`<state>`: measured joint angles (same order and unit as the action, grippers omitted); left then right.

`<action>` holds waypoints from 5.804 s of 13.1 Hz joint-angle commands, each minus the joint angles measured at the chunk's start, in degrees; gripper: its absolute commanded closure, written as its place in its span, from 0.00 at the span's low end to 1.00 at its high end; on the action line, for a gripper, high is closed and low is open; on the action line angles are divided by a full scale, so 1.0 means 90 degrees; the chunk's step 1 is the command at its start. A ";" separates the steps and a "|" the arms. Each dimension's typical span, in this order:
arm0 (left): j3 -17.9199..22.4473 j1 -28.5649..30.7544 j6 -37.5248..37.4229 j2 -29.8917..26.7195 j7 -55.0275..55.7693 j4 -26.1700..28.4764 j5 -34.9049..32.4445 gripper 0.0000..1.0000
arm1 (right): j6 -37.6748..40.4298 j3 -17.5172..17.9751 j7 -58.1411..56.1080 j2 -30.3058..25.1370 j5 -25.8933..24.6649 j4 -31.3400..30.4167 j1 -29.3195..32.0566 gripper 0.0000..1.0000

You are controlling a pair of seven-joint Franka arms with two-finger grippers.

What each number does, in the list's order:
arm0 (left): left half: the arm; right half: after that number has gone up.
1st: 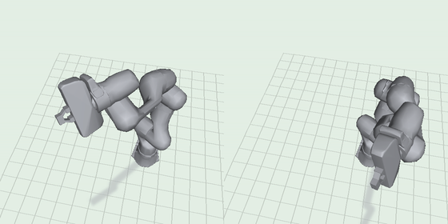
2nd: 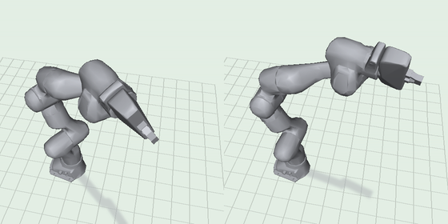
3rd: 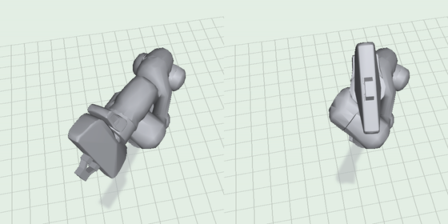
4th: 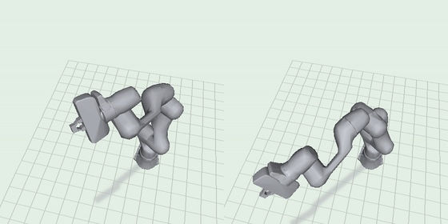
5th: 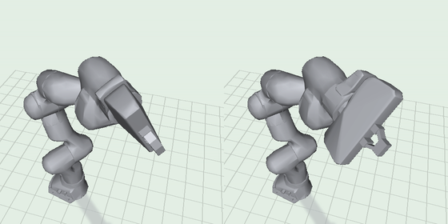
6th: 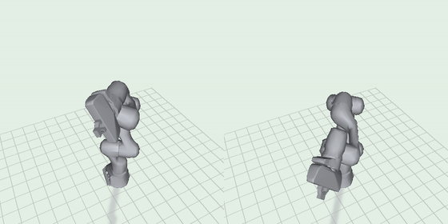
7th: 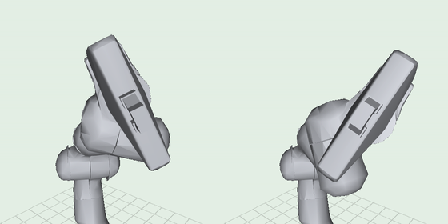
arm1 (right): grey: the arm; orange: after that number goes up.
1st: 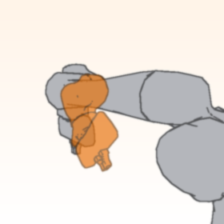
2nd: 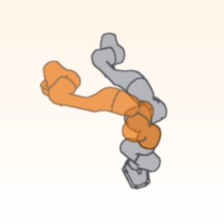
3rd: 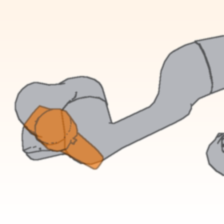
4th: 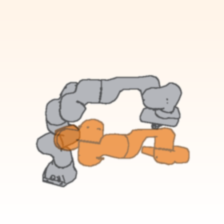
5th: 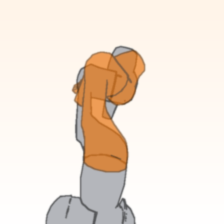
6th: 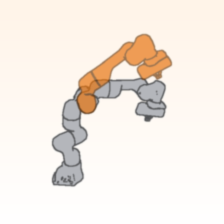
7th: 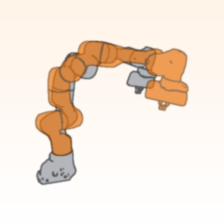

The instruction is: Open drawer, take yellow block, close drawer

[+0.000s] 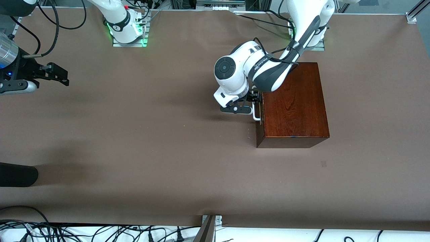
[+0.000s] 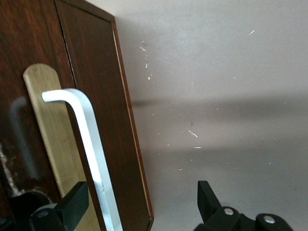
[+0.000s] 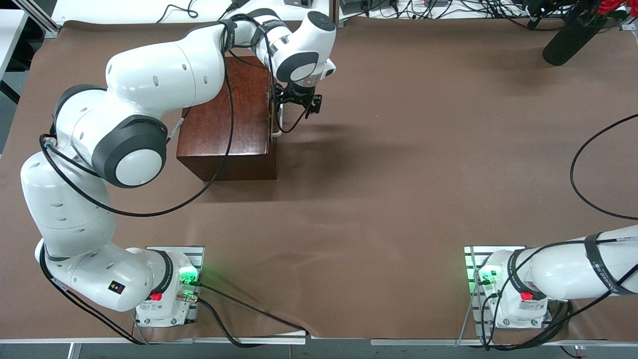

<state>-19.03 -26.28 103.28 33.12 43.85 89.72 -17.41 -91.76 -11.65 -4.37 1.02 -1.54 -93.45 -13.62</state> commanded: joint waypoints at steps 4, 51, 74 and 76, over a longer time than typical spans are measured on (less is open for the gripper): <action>-0.0004 -0.0068 0.0204 -0.0009 0.0372 0.0246 -0.0439 0.00 | 0.0010 0.0006 0.0036 0.0014 0.0054 0.0081 0.0029 0.00; -0.0034 -0.0732 -0.0175 0.0753 0.0802 -0.1648 0.0010 0.00 | -0.0058 0.0006 -0.0032 0.0053 0.0113 0.0091 0.0029 0.00; -0.0034 0.3074 -0.3214 -0.2577 -0.4293 -0.1366 0.1639 0.00 | -0.0087 0.0706 -0.0989 0.1672 0.0308 0.1503 -0.3115 0.00; -0.0034 0.3388 -0.3136 -0.2577 -0.4734 -0.1268 0.1690 0.00 | -0.0320 0.1322 -0.1009 0.2140 0.0259 0.2090 -0.3164 0.00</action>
<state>-18.91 1.42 73.91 11.84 4.68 75.01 -4.05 -94.21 -3.25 -11.80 14.30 0.58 -82.45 -42.10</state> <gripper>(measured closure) 0.000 0.000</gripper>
